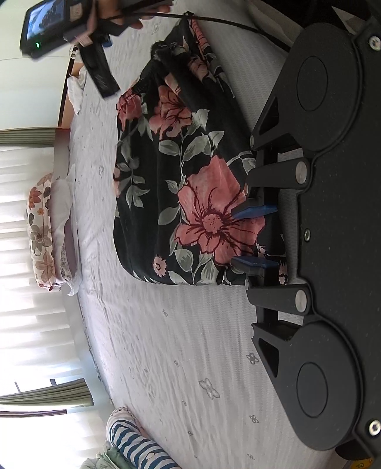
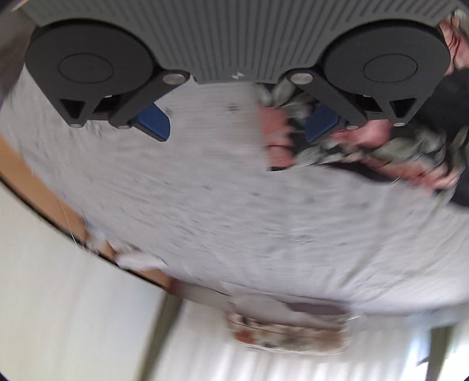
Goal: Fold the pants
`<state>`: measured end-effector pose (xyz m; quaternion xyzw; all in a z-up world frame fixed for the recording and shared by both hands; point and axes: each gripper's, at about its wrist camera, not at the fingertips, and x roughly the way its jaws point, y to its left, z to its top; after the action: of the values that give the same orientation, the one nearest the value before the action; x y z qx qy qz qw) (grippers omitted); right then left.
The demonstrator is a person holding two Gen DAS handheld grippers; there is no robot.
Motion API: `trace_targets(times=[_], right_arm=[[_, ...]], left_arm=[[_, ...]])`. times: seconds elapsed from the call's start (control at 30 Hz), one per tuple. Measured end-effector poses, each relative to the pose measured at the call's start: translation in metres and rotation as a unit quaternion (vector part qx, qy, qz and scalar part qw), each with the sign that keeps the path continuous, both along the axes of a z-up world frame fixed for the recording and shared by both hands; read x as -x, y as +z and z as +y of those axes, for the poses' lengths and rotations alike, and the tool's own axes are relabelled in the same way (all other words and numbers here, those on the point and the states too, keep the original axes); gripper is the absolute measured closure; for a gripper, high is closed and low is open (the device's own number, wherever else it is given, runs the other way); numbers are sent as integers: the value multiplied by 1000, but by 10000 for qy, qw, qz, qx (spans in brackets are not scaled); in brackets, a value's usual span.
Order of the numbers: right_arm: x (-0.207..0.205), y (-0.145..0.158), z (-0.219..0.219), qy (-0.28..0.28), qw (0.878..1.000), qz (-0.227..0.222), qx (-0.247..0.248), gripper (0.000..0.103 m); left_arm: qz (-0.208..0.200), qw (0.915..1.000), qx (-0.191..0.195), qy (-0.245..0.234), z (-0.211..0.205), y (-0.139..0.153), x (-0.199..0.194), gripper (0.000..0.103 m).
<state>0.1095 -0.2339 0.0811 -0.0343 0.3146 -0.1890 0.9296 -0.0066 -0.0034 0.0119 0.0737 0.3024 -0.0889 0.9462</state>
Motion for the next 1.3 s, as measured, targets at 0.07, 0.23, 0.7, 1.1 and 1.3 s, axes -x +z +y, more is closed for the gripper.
trace_targets(times=[0.07, 0.23, 0.7, 1.1, 1.3], right_arm=[[12, 6, -21, -68, 9984, -215, -524, 0], [55, 3, -30, 466, 9889, -270, -1381, 0], [90, -38, 30, 1446, 9621, 238, -2299, 39], [113, -33, 20, 826, 9867, 208, -1381, 56], [113, -37, 18, 662, 9911, 208, -1137, 57]], left_arm=[[35, 9999, 151, -47, 3, 2, 1, 76], [-17, 9951, 947, -276, 17, 17, 3, 69], [-173, 9970, 725, 207, 7, 21, -22, 61], [-46, 9997, 208, 118, -14, 3, -15, 64], [94, 9994, 315, 58, -14, 4, -14, 61]])
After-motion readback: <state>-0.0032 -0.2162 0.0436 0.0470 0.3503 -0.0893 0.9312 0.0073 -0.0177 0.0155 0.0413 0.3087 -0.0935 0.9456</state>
